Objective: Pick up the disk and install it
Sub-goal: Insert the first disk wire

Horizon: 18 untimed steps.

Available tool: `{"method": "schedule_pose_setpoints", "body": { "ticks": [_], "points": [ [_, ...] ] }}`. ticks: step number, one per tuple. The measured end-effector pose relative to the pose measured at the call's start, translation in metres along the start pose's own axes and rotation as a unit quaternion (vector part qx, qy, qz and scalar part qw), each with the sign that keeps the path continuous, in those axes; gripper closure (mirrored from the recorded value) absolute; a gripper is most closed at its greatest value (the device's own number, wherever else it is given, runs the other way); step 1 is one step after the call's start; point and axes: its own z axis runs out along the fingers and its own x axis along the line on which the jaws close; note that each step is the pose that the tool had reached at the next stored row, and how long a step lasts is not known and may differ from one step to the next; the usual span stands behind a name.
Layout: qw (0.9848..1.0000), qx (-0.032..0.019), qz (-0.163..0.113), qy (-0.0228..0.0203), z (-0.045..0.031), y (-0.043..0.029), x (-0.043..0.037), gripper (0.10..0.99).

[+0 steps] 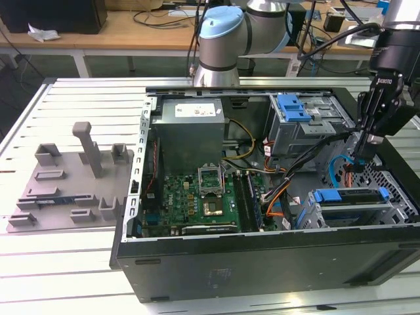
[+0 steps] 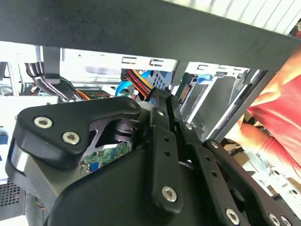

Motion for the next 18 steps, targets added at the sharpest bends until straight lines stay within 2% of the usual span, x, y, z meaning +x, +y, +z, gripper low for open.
{"method": "schedule_pose_setpoints", "body": {
  "ticks": [3,4,5,6,7,10,13,18],
  "points": [
    [1.0000,0.0019,-0.003,0.0002,-0.0024,0.0020,0.0017,0.918],
    [1.0000,0.0033,-0.004,0.0000,-0.0048,0.0030,0.0037,0.918],
    [1.0000,0.0070,-0.003,-0.0009,-0.0072,0.0035,0.0071,0.918],
    [0.9999,0.0117,-0.003,-0.0030,-0.0091,0.0036,0.0115,0.918],
    [0.9999,0.0127,-0.004,-0.0053,-0.0082,0.0036,0.0146,0.918],
    [0.9998,0.0138,-0.005,-0.0104,-0.0067,0.0034,0.0178,0.918],
    [0.9997,0.0149,-0.005,-0.0197,-0.0044,0.0039,0.0221,0.918],
    [0.9994,0.0156,-0.006,-0.0306,-0.0014,0.0048,0.0281,0.918]
  ]
}}
